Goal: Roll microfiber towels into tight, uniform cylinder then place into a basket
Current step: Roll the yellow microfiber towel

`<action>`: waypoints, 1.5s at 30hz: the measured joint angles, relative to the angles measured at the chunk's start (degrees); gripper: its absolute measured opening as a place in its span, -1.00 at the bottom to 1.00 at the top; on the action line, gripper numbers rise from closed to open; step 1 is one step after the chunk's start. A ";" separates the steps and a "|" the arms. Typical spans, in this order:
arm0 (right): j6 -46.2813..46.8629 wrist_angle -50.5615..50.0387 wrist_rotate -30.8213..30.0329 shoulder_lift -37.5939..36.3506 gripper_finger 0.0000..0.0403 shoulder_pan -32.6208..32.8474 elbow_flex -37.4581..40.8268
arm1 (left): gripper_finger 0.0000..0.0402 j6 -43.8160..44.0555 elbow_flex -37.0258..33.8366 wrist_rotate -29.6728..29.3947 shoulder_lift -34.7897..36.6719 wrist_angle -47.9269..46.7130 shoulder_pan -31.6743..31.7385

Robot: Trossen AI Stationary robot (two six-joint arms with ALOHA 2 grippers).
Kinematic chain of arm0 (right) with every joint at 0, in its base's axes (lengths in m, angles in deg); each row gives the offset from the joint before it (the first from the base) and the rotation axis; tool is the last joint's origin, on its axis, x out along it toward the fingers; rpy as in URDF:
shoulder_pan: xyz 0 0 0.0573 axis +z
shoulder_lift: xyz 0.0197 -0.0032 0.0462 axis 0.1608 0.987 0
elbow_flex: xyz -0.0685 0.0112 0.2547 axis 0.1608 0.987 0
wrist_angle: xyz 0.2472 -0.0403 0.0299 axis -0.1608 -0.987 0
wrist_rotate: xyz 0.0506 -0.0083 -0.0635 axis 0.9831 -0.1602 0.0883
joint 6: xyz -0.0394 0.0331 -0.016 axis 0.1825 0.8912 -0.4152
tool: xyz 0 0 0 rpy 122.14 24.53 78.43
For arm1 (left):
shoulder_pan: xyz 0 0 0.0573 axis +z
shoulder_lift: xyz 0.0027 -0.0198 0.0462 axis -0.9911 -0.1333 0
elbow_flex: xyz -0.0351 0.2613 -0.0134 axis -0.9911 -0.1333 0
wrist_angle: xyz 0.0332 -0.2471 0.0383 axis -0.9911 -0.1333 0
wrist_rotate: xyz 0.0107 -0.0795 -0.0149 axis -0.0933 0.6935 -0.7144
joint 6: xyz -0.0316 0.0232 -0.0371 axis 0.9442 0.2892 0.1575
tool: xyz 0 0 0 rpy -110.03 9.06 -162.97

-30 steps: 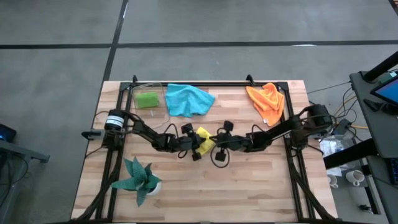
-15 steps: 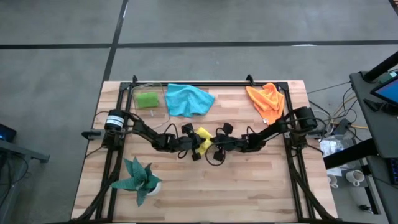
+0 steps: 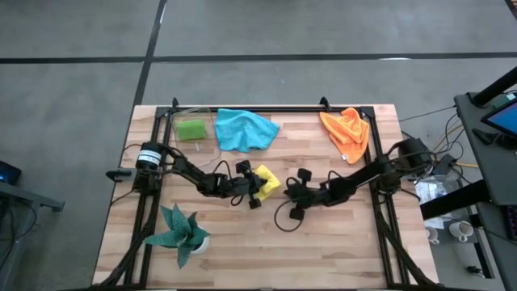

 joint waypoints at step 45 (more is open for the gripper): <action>7.28 26.74 1.49 8.52 -0.15 -6.12 5.45 | -1.00 0.18 0.33 -0.04 0.00 0.14 -0.04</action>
